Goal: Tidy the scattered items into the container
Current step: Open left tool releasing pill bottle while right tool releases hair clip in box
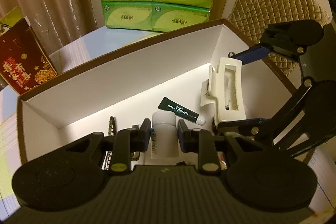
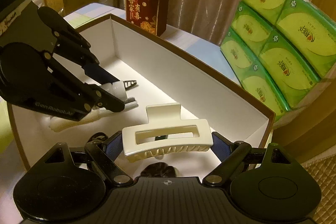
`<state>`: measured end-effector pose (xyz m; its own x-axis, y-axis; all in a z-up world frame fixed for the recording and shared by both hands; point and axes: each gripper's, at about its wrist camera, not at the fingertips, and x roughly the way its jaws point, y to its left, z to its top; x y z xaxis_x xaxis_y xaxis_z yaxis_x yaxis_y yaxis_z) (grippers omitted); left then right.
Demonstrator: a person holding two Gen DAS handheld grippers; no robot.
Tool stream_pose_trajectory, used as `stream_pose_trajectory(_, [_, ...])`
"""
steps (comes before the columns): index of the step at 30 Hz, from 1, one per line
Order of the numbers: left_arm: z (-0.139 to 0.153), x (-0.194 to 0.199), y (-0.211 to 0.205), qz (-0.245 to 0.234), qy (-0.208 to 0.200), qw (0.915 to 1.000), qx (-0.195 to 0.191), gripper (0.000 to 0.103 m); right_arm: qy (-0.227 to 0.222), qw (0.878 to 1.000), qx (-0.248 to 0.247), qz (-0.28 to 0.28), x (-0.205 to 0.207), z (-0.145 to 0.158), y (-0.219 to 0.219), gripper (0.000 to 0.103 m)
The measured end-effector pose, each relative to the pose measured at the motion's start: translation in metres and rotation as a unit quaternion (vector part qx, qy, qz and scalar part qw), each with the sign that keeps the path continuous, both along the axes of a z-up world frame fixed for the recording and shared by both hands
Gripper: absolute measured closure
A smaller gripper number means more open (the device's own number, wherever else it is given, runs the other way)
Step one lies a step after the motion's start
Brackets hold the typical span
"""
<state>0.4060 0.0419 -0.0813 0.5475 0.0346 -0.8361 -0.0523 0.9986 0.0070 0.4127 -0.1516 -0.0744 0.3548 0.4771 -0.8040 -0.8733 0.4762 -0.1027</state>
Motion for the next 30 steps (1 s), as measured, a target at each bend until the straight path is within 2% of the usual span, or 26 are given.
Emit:
stream_pose_trajectory(15, [-0.025, 0.023, 0.001, 0.003, 0.021, 0.9997, -0.011, 0.081, -0.002, 1.000, -0.018, 0.008, 0.013, -0.012, 0.002, 0.019])
stream_pose_trajectory(22, [-0.038, 0.031, 0.004, 0.013, 0.039, 0.9987, -0.028, 0.080, -0.002, 1.000, -0.027, 0.010, 0.017, -0.017, 0.000, 0.019])
stream_pose_trajectory(30, [-0.038, 0.030, 0.011, 0.021, 0.044, 0.9986, -0.019, 0.080, -0.005, 0.999, -0.038, 0.010, 0.020, -0.021, 0.000, 0.019])
